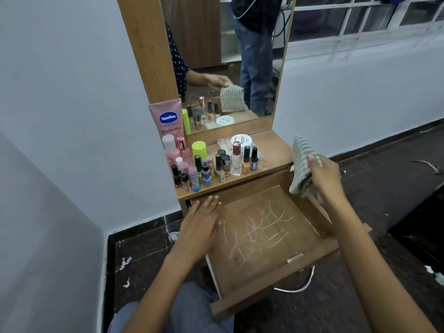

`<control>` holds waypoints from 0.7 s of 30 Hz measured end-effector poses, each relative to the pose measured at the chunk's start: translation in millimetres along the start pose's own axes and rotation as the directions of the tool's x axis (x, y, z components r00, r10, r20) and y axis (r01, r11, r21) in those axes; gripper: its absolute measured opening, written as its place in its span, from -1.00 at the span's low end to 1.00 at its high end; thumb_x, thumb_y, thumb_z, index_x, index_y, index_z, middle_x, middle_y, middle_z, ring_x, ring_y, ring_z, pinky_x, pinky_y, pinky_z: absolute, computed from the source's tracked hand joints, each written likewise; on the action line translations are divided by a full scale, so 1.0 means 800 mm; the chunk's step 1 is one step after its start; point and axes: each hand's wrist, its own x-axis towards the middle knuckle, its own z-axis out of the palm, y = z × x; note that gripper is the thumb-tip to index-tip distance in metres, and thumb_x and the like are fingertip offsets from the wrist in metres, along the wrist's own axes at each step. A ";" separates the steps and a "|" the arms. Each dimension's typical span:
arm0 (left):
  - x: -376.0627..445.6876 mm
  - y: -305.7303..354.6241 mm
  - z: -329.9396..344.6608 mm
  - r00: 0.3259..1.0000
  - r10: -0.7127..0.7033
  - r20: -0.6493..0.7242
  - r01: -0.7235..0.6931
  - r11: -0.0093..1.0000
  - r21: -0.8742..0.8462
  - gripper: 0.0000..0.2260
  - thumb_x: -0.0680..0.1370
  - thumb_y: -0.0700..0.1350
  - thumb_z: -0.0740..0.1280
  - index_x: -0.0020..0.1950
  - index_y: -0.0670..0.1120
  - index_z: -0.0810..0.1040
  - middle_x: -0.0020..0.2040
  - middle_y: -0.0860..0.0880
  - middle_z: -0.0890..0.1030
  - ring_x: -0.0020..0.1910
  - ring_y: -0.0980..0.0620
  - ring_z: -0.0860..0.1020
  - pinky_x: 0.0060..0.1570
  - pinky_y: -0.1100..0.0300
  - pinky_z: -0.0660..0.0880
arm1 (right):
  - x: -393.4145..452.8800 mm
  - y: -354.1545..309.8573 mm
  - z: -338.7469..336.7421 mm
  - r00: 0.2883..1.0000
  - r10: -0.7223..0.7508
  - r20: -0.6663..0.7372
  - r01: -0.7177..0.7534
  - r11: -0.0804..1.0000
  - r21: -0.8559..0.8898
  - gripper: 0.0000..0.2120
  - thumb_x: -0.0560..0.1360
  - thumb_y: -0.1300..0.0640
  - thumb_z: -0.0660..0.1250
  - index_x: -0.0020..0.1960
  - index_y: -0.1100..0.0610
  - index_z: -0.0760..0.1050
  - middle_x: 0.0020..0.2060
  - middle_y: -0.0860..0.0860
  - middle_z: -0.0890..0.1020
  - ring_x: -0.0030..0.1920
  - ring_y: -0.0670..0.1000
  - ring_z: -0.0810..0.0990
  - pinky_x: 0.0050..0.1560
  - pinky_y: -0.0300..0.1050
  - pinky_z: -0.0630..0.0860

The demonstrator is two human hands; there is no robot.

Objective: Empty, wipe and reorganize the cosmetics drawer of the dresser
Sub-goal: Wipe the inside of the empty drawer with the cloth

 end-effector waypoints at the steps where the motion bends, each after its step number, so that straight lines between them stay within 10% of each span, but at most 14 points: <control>1: -0.008 -0.010 0.000 1.000 -0.019 0.024 0.019 1.000 0.016 -0.53 0.66 -0.03 0.05 0.55 -0.05 0.06 0.56 0.02 0.01 0.53 0.12 -0.08 0.44 0.17 -0.22 | -0.010 0.002 -0.009 0.997 0.073 0.029 -0.076 0.989 0.125 -0.80 0.60 0.12 0.17 -0.04 0.15 0.55 -0.05 0.17 0.63 -0.03 0.14 0.62 0.08 0.10 0.54; 9: -0.025 -0.037 0.017 0.969 -0.105 0.223 0.111 0.994 -0.015 -0.50 0.65 0.05 0.07 0.55 -0.08 0.08 0.57 -0.03 -0.03 0.53 0.09 -0.08 0.48 0.06 -0.10 | -0.045 0.040 -0.007 0.942 0.256 0.216 -0.277 0.958 0.072 -0.69 0.62 0.14 0.17 0.28 0.26 0.46 0.10 0.20 0.61 0.05 0.12 0.61 0.13 0.07 0.53; 16: -0.027 -0.039 0.024 0.966 -0.136 0.220 0.151 0.987 -0.055 -0.42 0.60 0.13 0.16 0.55 -0.04 0.08 0.56 0.03 -0.02 0.53 0.11 -0.07 0.49 0.05 -0.09 | -0.085 0.047 0.068 0.919 0.037 0.393 0.181 0.846 -0.502 -0.57 0.64 -0.03 0.10 0.08 0.31 0.54 -0.07 0.21 0.63 -0.20 0.10 0.57 -0.14 -0.05 0.56; 18: -0.027 -0.039 0.024 0.965 -0.138 0.223 0.151 0.988 -0.042 -0.41 0.60 0.14 0.17 0.55 -0.04 0.07 0.56 0.03 -0.02 0.53 0.11 -0.07 0.49 0.04 -0.08 | -0.092 0.068 0.096 0.843 0.115 0.525 0.249 0.782 -0.571 -0.59 0.64 -0.06 0.07 0.23 0.21 0.49 0.17 0.20 0.57 0.05 0.10 0.58 0.08 -0.06 0.53; 21: -0.025 -0.040 0.023 0.963 -0.140 0.231 0.151 0.988 -0.030 -0.41 0.60 0.14 0.17 0.55 -0.04 0.08 0.57 0.03 -0.02 0.53 0.11 -0.07 0.48 0.04 -0.09 | -0.096 0.109 0.136 0.747 0.324 0.581 0.308 0.605 -0.734 -0.43 0.63 -0.16 -0.01 0.55 0.05 0.03 0.55 0.18 -0.07 0.54 0.21 -0.06 0.48 0.17 0.02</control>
